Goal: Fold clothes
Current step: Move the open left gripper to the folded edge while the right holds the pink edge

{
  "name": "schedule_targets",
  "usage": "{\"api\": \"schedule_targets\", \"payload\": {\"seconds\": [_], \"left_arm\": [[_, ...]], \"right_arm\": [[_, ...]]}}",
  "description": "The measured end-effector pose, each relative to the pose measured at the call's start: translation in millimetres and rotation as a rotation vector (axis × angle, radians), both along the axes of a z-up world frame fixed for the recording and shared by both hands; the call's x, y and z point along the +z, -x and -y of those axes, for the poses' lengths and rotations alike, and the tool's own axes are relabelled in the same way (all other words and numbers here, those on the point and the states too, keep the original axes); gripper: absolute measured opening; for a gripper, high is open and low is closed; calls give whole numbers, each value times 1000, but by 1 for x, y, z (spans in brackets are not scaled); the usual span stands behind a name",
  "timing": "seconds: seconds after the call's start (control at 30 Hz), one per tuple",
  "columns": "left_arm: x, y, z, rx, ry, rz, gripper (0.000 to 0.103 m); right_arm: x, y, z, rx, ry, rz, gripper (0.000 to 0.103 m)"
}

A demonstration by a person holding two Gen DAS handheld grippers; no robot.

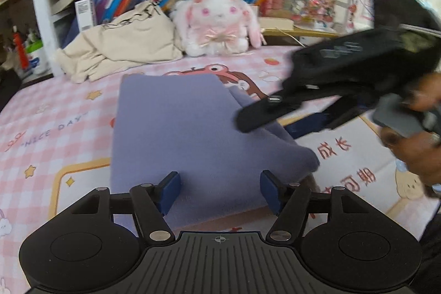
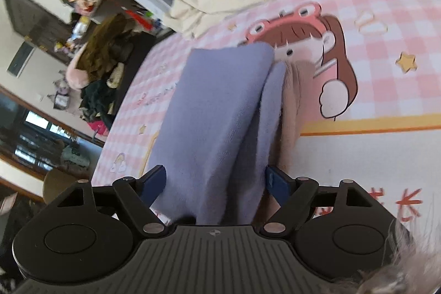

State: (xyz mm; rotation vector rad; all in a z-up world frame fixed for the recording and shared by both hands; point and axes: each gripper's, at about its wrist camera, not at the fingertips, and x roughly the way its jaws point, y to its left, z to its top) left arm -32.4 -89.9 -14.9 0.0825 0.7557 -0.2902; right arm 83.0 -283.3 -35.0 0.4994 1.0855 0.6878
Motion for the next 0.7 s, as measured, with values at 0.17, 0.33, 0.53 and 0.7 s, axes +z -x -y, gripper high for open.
{"api": "schedule_targets", "payload": {"seconds": [0.17, 0.33, 0.53, 0.7], "left_arm": [[-7, -5, -4, -11, 33, -29, 65], [-8, -10, -15, 0, 109, -48, 67], [-7, -8, -4, -43, 43, -47, 67], [16, 0, -21, 19, 67, 38, 67]], "right_arm": [[0, 2, -18, 25, 119, 92, 21], [29, 48, -17, 128, 122, 424, 15], [-16, 21, -8, -3, 178, 183, 19], [-12, 27, 5, -34, 109, 127, 45]]}}
